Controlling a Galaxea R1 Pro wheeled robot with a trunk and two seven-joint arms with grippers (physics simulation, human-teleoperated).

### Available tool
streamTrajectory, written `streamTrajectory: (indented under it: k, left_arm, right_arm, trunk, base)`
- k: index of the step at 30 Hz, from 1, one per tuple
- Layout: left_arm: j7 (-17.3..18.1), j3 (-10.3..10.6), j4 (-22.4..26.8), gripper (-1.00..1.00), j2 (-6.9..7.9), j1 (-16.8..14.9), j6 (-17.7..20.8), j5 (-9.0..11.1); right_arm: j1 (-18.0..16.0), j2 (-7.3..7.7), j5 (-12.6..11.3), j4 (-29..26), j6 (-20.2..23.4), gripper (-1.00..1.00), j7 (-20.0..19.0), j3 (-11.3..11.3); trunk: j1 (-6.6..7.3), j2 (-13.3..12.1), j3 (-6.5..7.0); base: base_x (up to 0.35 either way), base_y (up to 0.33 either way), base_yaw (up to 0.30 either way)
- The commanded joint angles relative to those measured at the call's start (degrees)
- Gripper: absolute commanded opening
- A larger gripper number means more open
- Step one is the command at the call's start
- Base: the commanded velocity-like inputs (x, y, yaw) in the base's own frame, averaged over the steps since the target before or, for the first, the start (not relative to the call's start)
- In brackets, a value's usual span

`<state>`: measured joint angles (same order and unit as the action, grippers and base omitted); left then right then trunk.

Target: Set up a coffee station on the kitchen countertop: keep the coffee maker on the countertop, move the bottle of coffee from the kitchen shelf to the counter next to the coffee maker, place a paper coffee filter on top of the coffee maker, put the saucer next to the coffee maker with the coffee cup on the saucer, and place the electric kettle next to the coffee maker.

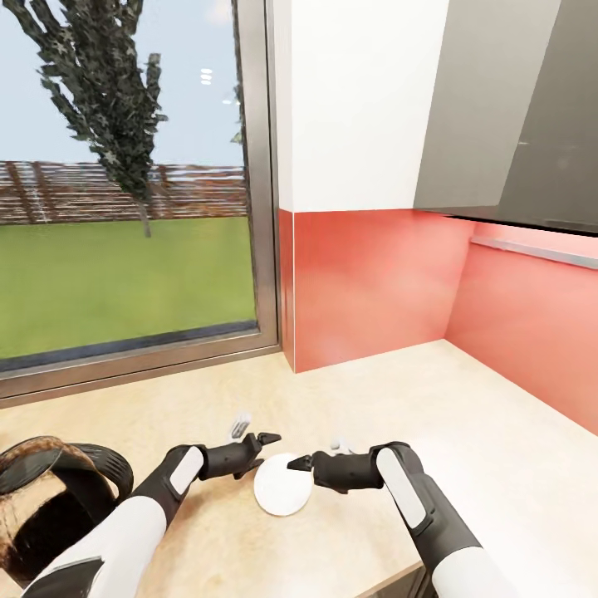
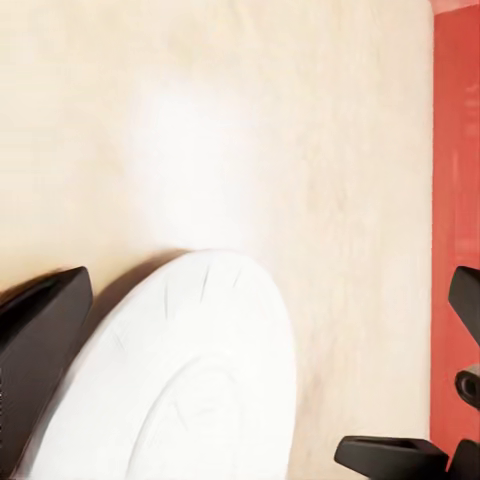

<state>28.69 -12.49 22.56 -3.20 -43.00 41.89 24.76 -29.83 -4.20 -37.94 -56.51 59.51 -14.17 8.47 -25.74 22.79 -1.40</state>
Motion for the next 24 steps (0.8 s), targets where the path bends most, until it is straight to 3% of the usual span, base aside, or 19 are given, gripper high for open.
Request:
streamTrajectory:
  k: [1,24]
  left_arm:
    - [-0.1,-0.2,0.0,1.0,-0.03,0.0,0.3,-0.9]
    - [-0.1,-0.1,0.1,1.0,0.04,0.1,0.3,-0.9]
  right_arm:
    - [-0.1,-0.03,0.6,0.0,0.2,1.0,-0.6,0.0]
    - [-0.1,-0.3,0.5,4.0,0.2,1.0,-0.6,0.1]
  trunk:
    - [-0.04,0.1,-0.15]
    - [-0.04,0.1,-0.15]
  base:
    - [0.0,0.0,0.0]
    - [0.0,0.0,0.0]
